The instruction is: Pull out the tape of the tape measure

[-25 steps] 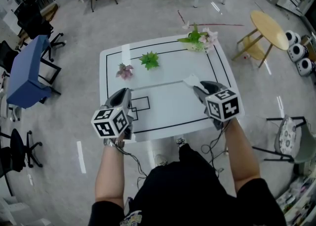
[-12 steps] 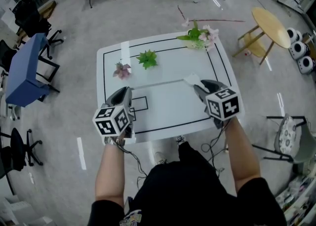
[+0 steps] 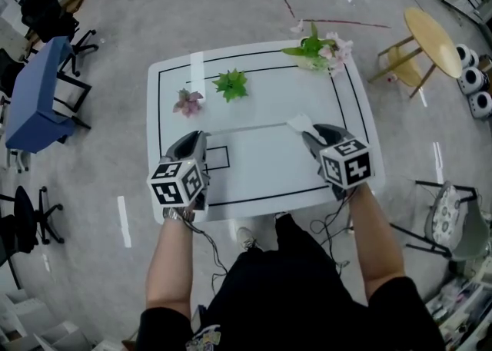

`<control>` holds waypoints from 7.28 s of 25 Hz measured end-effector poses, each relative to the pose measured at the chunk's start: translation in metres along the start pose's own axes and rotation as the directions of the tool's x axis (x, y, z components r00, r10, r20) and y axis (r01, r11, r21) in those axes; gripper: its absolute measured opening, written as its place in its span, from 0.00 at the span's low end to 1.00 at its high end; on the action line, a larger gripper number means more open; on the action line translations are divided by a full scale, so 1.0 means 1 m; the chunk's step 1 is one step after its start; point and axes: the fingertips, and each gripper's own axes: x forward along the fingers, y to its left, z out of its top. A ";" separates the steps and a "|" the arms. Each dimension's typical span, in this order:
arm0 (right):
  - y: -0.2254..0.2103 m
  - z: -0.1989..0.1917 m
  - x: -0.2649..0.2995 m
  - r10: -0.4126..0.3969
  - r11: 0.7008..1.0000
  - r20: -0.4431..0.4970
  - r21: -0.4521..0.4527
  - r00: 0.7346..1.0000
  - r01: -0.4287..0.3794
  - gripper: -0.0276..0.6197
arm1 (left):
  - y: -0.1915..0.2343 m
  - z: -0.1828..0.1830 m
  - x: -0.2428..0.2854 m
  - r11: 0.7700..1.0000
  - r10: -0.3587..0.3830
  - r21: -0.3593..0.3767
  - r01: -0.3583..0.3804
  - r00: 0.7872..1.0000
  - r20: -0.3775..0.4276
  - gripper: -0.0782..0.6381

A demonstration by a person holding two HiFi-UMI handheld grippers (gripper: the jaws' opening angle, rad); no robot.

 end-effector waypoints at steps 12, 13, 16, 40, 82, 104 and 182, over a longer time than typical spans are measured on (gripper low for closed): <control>-0.011 -0.021 0.049 0.034 0.999 -0.072 -0.002 0.997 -0.034 0.25 | 0.023 -0.038 0.036 0.998 0.055 -0.027 -0.058 0.994 -0.098 0.15; -0.012 -0.024 0.052 0.034 0.999 -0.076 -0.003 0.996 -0.034 0.25 | 0.025 -0.041 0.038 0.998 0.058 -0.030 -0.062 0.993 -0.106 0.15; -0.013 -0.032 0.063 0.027 0.999 -0.093 -0.018 0.995 -0.028 0.25 | 0.030 -0.052 0.046 0.997 0.068 -0.038 -0.074 0.989 -0.131 0.15; -0.005 -0.070 0.111 -0.006 0.986 -0.152 -0.168 0.988 -0.020 0.25 | 0.062 -0.111 0.073 0.989 0.136 -0.018 -0.145 0.959 -0.248 0.15; -0.002 -0.082 0.115 0.006 0.988 -0.124 -0.154 0.992 -0.025 0.35 | 0.038 -0.105 0.074 0.998 0.045 0.044 -0.037 0.980 -0.192 0.37; 0.043 0.030 0.015 -0.065 0.976 0.213 -0.191 0.975 0.107 0.35 | -0.009 0.001 -0.036 0.987 -0.022 0.160 0.006 0.995 0.096 0.38; 0.115 -0.066 -0.309 0.308 0.939 0.498 -0.296 0.810 -0.175 0.04 | -0.309 -0.077 -0.301 0.976 0.148 0.096 -0.196 0.916 0.372 0.11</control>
